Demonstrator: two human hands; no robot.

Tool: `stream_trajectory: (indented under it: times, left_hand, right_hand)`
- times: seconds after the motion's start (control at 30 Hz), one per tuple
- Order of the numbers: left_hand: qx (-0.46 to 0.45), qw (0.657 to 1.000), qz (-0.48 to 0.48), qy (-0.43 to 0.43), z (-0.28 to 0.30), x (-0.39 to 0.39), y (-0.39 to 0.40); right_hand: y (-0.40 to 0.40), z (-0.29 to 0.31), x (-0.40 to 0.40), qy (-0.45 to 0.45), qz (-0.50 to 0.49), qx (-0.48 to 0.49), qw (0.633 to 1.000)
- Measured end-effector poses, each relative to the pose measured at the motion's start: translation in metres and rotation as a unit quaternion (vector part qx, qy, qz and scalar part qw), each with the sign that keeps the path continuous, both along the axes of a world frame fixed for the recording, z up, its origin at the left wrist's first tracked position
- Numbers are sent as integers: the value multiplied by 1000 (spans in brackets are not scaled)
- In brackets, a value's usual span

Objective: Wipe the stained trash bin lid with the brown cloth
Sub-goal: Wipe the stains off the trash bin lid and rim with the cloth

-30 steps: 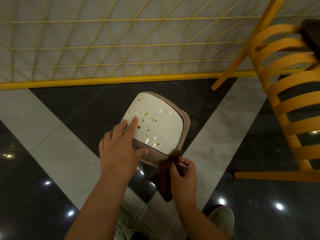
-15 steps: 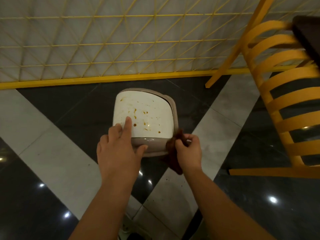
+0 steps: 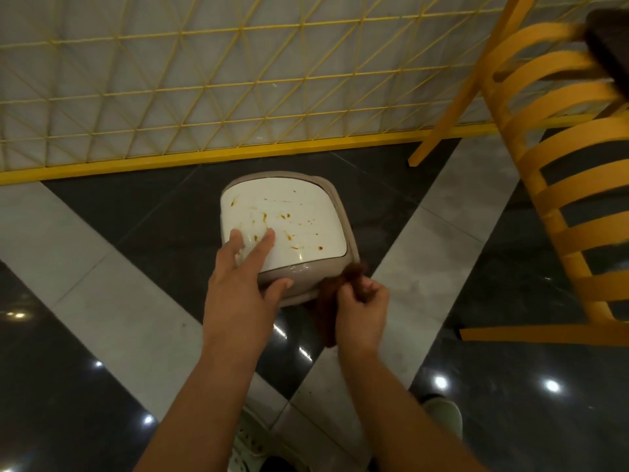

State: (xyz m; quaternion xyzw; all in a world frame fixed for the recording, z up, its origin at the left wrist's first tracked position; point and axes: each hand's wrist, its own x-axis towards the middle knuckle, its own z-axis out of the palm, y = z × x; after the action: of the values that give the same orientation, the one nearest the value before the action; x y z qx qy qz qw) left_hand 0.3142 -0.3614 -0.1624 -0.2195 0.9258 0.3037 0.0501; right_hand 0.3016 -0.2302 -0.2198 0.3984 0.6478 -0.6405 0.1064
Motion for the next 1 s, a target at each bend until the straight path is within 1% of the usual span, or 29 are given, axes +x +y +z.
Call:
stream_trajectory:
  times: [0.07, 0.17, 0.2, 0.27, 0.33, 0.43, 0.47, 0.6, 0.7, 0.77, 0.83, 0.9, 0.93, 1.0]
  left_hand:
    - [3, 1000, 2, 0, -1, 0, -1]
    - [7, 1000, 1, -1, -1, 1, -1]
    - [10, 1000, 1, -1, 0, 1, -1]
    - [17, 1000, 2, -1, 0, 0, -2]
    - [25, 1000, 5, -1, 1, -1, -1]
    - [33, 999, 12, 2, 2, -2, 0]
    - [36, 999, 15, 4, 2, -1, 2]
    - [32, 999, 20, -1, 4, -1, 5]
    - [27, 999, 20, -5, 5, -1, 6]
    - [21, 1000, 8, -14, 7, 0, 10]
    - [-4, 999, -18, -30, 9, 0, 17]
    - [-95, 993, -62, -37, 11, -1, 23]
    - [-138, 987, -79, -24, 12, -2, 24]
    - [-163, 982, -97, 10, 12, -4, 22]
  right_hand:
    - [-22, -2, 23, -27, 5, -23, 999]
    - [-27, -5, 30, -64, -72, -57, 994]
    - [-19, -5, 24, -63, -101, -57, 991]
    - [3, -3, 7, -37, -127, -41, 990]
    - [23, 3, -13, -4, -113, -27, 993]
    - [24, 8, -27, 8, -49, -44, 998]
    - [17, 8, -27, 6, -48, -50, 998]
    - [-16, 3, -2, -21, -107, -74, 991]
    - [-28, 4, 14, -39, -69, -101, 992]
    - [-18, 3, 6, -44, -52, -82, 994]
    - [0, 3, -14, -47, -33, -53, 997]
    - [20, 6, -36, -55, 12, -35, 998]
    - [28, 8, -45, -62, 42, -27, 997]
    - [38, 11, -57, -67, 84, -13, 994]
